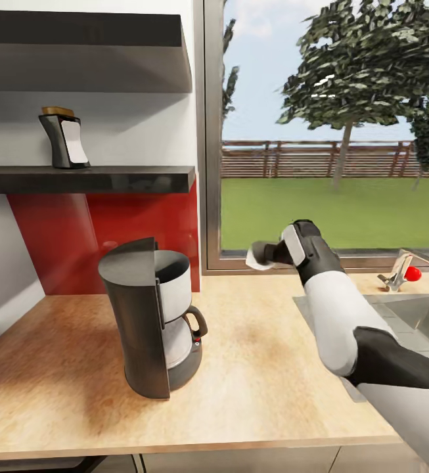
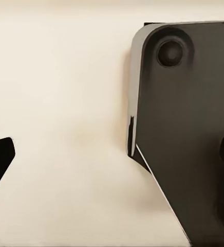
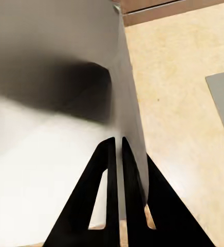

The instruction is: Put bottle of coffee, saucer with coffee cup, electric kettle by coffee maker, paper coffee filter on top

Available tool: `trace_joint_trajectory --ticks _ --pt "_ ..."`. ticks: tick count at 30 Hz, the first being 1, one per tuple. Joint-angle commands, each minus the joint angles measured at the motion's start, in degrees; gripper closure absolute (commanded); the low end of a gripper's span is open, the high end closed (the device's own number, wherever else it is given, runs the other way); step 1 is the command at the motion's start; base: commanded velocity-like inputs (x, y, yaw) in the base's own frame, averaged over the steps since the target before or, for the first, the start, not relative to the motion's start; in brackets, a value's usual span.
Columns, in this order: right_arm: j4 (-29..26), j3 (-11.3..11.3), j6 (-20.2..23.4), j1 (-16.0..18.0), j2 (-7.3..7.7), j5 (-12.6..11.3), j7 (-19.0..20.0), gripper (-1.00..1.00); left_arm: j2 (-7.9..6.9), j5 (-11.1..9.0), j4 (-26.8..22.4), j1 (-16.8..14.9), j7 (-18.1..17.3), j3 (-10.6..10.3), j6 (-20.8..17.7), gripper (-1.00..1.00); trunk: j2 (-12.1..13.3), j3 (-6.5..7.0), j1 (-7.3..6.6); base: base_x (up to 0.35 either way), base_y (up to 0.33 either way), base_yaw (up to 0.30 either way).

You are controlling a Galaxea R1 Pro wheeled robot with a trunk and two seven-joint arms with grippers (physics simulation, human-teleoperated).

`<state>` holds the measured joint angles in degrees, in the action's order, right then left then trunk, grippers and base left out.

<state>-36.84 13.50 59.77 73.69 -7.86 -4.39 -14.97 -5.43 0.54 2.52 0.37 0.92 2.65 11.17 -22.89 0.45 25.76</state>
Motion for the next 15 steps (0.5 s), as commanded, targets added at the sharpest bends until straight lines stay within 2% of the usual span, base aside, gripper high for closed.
trace_joint_trajectory --ticks 1,4,6,8,11,13,15 --pt "3.0 0.6 0.1 1.9 -0.04 -0.4 -0.6 1.0 -0.01 0.1 0.1 0.0 0.1 0.2 -0.4 -1.0 0.0 -0.01 0.02 0.0 0.0 0.0" --pt "9.8 1.0 0.1 6.0 0.01 -0.4 -0.8 1.0 -0.02 0.1 0.1 0.0 0.2 0.2 -1.3 -1.0 0.0 -0.01 0.02 0.0 0.0 0.0" --pt "16.8 1.4 0.1 10.2 0.1 -0.5 -0.8 1.0 0.03 0.1 0.1 0.0 0.2 0.2 -1.6 -1.0 0.0 -0.01 0.02 0.0 0.0 0.0" --pt "23.1 4.2 0.1 14.2 0.24 -0.5 -0.8 1.0 0.05 0.1 0.1 0.0 0.2 0.2 -1.7 -1.0 0.0 -0.01 0.02 0.0 0.0 0.0" --pt "29.6 9.8 0.1 18.6 0.47 -0.5 -1.0 1.0 0.01 0.1 0.1 0.0 0.2 0.3 -1.7 -1.0 0.0 -0.01 0.02 0.0 0.0 0.0" --pt "32.5 11.7 0.2 20.9 0.75 -0.4 -2.1 1.0 -0.01 0.0 0.1 0.0 0.1 0.4 -1.8 -1.0 0.0 -0.01 0.02 0.0 0.0 0.0" --pt "34.3 12.9 0.2 23.6 0.86 -0.5 -6.3 1.0 -0.05 0.0 0.1 0.0 0.1 0.4 -1.8 -1.0 0.0 -0.01 0.02 0.0 0.0 0.0"
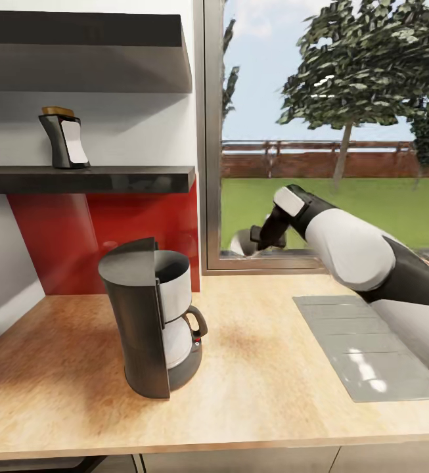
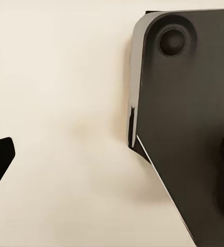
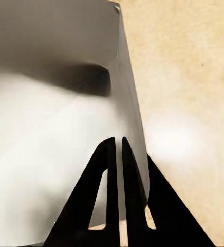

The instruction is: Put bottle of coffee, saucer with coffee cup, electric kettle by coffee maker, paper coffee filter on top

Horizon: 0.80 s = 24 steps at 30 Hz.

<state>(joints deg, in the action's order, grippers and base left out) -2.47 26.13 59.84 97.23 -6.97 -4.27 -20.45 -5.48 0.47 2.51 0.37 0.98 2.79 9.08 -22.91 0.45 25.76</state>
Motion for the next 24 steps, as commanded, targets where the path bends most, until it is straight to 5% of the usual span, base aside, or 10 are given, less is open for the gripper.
trace_joint_trajectory --ticks 1,2,4,5,7,10,14,24 --pt "0.2 0.8 0.1 0.8 -0.01 -0.6 -2.7 1.0 0.01 0.1 0.1 0.0 0.1 0.3 0.3 -1.0 0.0 -0.01 0.02 0.0 0.0 0.0" --pt "0.4 2.1 0.1 1.4 0.0 -0.7 -4.7 1.0 0.02 0.1 0.1 0.0 0.1 0.3 0.3 -1.0 0.0 -0.01 0.02 0.0 0.0 0.0" --pt "0.7 9.2 0.1 2.7 0.02 -1.5 -10.0 1.0 0.02 0.1 0.1 0.0 0.1 0.3 0.3 -1.0 0.0 -0.01 0.02 0.0 0.0 0.0" --pt "0.8 16.6 0.1 3.5 0.02 -1.9 -16.3 1.0 0.03 0.1 0.1 0.0 0.1 0.4 0.3 -1.0 0.0 -0.01 0.02 0.0 0.0 0.0" --pt "0.7 26.1 0.0 4.2 -0.01 -2.2 -26.6 1.0 0.03 0.1 0.1 0.0 0.1 0.4 0.2 -1.0 0.0 -0.01 0.02 0.0 0.0 0.0" --pt "0.8 35.2 -0.1 5.1 -0.09 -2.2 -36.8 1.0 0.05 0.1 0.1 0.0 0.1 0.4 -0.6 -1.0 0.0 -0.01 0.02 0.0 0.0 0.0" --pt "0.8 37.8 -0.1 5.6 -0.14 -2.2 -39.5 1.0 0.05 0.0 0.1 0.0 0.1 0.4 -1.5 -1.0 0.0 -0.01 0.02 0.0 0.0 0.0" --pt "0.8 38.5 -0.2 5.7 -0.15 -2.3 -40.0 1.0 0.12 0.0 0.1 0.0 0.1 0.5 -1.7 -1.0 0.0 -0.01 0.02 0.0 0.0 0.0"
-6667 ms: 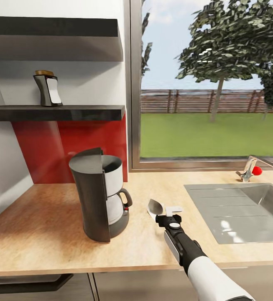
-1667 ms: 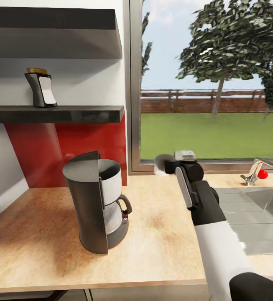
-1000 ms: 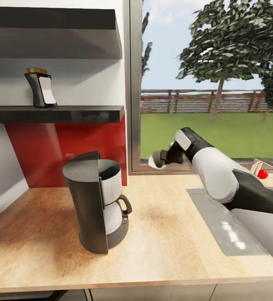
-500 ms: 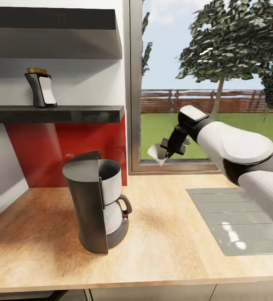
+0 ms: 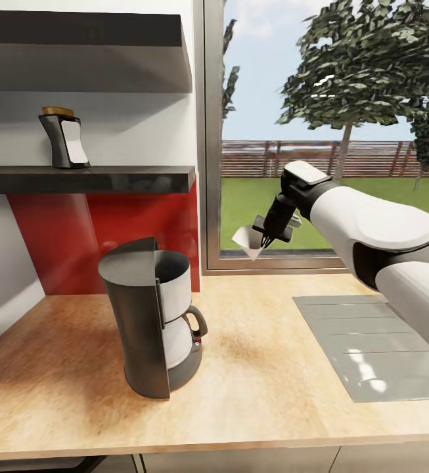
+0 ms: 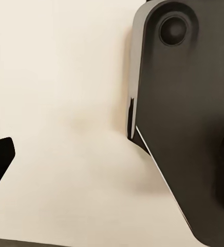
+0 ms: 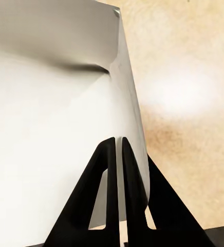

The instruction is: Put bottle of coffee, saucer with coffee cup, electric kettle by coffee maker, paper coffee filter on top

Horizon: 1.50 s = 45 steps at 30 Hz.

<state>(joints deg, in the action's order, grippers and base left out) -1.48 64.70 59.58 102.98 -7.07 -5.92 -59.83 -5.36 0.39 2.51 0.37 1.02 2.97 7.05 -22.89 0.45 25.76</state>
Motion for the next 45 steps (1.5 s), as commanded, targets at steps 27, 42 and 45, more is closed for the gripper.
trace_joint_trajectory --ticks 27,42,45 --pt "0.3 -0.8 0.3 4.5 -0.58 -0.3 -0.7 1.0 0.07 0.1 0.1 0.0 0.0 0.3 0.2 -1.0 0.0 0.0 0.02 -0.037 0.0 0.0" --pt "0.2 -0.8 0.2 4.5 -2.5 -0.3 -0.7 1.0 0.03 0.2 -0.4 -0.1 0.4 0.4 -2.6 -1.0 0.0 0.11 0.02 -0.217 0.022 0.0" --pt "0.2 -0.8 0.2 4.5 -2.93 -0.3 -0.7 1.0 0.03 0.2 -0.4 -0.1 0.4 0.4 -2.7 -1.0 0.0 0.33 0.02 -0.007 0.001 0.0"
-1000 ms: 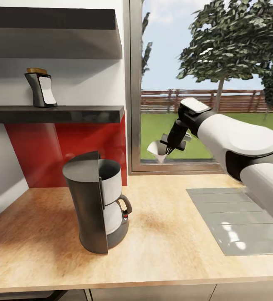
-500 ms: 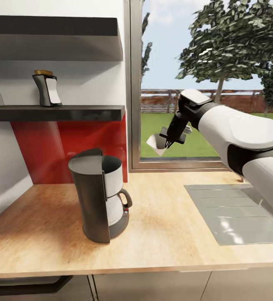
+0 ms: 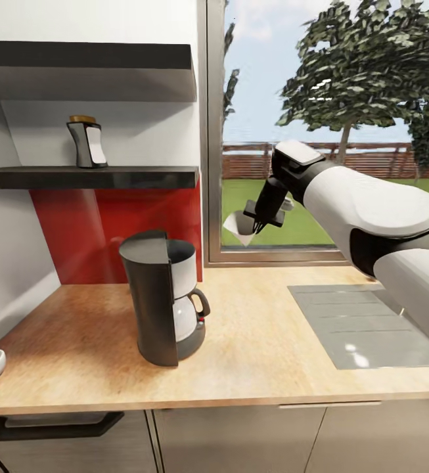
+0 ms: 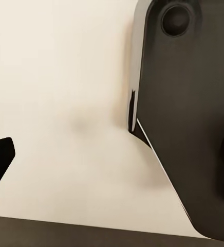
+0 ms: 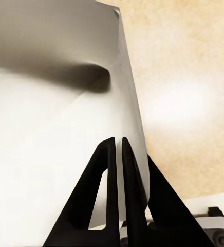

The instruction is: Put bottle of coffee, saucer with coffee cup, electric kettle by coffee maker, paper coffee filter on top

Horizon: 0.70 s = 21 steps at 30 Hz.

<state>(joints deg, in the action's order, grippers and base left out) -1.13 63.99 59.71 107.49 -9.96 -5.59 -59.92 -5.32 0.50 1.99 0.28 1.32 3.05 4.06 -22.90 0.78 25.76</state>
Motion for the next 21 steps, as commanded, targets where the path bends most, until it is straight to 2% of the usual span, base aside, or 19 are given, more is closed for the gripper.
trace_joint_trajectory --ticks 1,13,21 --pt "-0.1 -0.1 0.1 0.0 -0.04 -0.7 -0.6 1.0 0.0 0.0 0.1 0.0 0.1 0.3 0.3 -1.0 0.0 0.08 0.02 -0.003 0.0 0.0" --pt "-0.1 -0.2 0.1 0.0 -0.04 -0.7 -0.6 1.0 0.04 -0.1 0.1 0.0 0.1 0.3 0.3 -1.0 0.0 1.14 0.02 0.0 0.001 0.0" --pt "-0.1 -0.2 0.1 0.0 -0.04 -0.7 -0.6 1.0 0.05 -0.2 0.1 0.0 0.1 0.4 0.3 -1.0 0.0 1.85 0.02 -0.039 0.226 0.005"
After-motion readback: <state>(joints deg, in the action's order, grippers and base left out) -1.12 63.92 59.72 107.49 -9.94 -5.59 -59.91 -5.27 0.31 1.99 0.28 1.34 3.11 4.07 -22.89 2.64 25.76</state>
